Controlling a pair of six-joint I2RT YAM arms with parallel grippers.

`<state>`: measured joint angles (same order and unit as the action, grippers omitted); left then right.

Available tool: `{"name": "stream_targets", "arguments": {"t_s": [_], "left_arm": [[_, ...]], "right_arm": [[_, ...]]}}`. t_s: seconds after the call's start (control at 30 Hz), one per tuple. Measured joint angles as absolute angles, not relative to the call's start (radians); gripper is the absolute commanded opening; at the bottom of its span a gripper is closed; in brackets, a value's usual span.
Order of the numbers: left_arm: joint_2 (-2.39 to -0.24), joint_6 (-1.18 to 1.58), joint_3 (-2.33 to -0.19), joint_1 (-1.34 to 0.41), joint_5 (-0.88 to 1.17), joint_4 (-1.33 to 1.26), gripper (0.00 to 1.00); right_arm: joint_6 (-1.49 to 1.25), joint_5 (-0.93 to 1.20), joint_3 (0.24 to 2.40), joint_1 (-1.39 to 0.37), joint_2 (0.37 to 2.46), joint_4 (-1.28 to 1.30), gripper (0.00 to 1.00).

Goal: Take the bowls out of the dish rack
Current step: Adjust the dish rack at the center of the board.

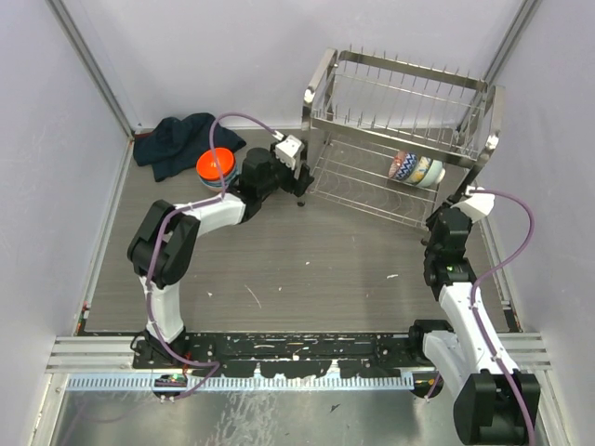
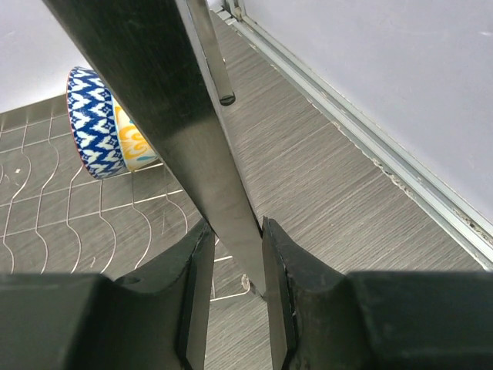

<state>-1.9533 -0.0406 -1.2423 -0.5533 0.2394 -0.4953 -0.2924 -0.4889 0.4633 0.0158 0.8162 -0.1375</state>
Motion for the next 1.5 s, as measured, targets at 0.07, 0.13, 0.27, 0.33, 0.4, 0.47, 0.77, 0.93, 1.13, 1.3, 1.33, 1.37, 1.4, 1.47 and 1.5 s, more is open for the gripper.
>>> {"name": "stream_targets", "arguments": {"t_s": [0.07, 0.13, 0.27, 0.33, 0.4, 0.47, 0.77, 0.93, 1.13, 1.3, 1.33, 1.37, 1.4, 1.47, 1.5], "left_arm": [[-1.933, -0.034, -1.217, -0.554, 0.221, -0.493, 0.83], [-1.907, -0.025, -1.189, -0.554, 0.2, -0.491, 0.84], [-1.852, -0.009, -1.139, -0.552, 0.152, -0.486, 0.84], [-1.832, 0.001, -1.132, -0.55, 0.126, -0.479, 0.84], [-1.812, 0.009, -1.127, -0.547, 0.096, -0.467, 0.84], [-1.792, 0.017, -1.118, -0.543, 0.062, -0.457, 0.84], [-1.634, 0.085, -0.937, -0.532, -0.075, -0.453, 0.85], [-1.473, 0.144, -0.794, -0.533, -0.084, -0.476, 1.0], [-1.328, 0.207, -0.684, -0.612, -0.084, -0.558, 0.98], [-1.34, 0.236, -0.685, -0.738, -0.08, -0.604, 0.98], [-1.352, 0.241, -0.686, -0.759, -0.078, -0.617, 0.98], [-1.374, 0.244, -0.69, -0.785, -0.076, -0.635, 0.99], [-1.399, 0.246, -0.699, -0.805, -0.07, -0.648, 1.0], [-1.475, 0.25, -0.744, -0.846, -0.05, -0.664, 1.0], [-1.514, 0.252, -0.772, -0.859, -0.037, -0.672, 0.99]], "right_arm": [[-0.292, -0.493, 0.463, 0.011, 0.807, -0.123, 0.37], [-0.295, -0.5, 0.463, 0.008, 0.807, -0.121, 0.44], [-0.32, -0.505, 0.464, 0.007, 0.804, -0.118, 0.58], [-0.324, -0.508, 0.464, 0.006, 0.804, -0.115, 0.64], [-0.328, -0.511, 0.464, 0.006, 0.801, -0.106, 0.7], [-0.33, -0.515, 0.464, 0.006, 0.791, -0.095, 0.72], [-0.332, -0.526, 0.467, 0.006, 0.707, -0.063, 0.76], [-0.334, -0.517, 0.467, 0.006, 0.655, -0.035, 0.77], [-0.34, -0.482, 0.468, 0.005, 0.588, -0.009, 0.81], [-0.345, -0.434, 0.474, 0.002, 0.54, 0.018, 0.86], [-0.346, -0.422, 0.476, 0.002, 0.532, 0.022, 0.88], [-0.347, -0.413, 0.479, 0.002, 0.526, 0.028, 0.89], [-0.347, -0.399, 0.483, 0.002, 0.519, 0.032, 0.9], [-0.349, -0.378, 0.488, 0.002, 0.506, 0.034, 0.9], [-0.351, -0.367, 0.49, 0.002, 0.497, 0.036, 0.9]]}}
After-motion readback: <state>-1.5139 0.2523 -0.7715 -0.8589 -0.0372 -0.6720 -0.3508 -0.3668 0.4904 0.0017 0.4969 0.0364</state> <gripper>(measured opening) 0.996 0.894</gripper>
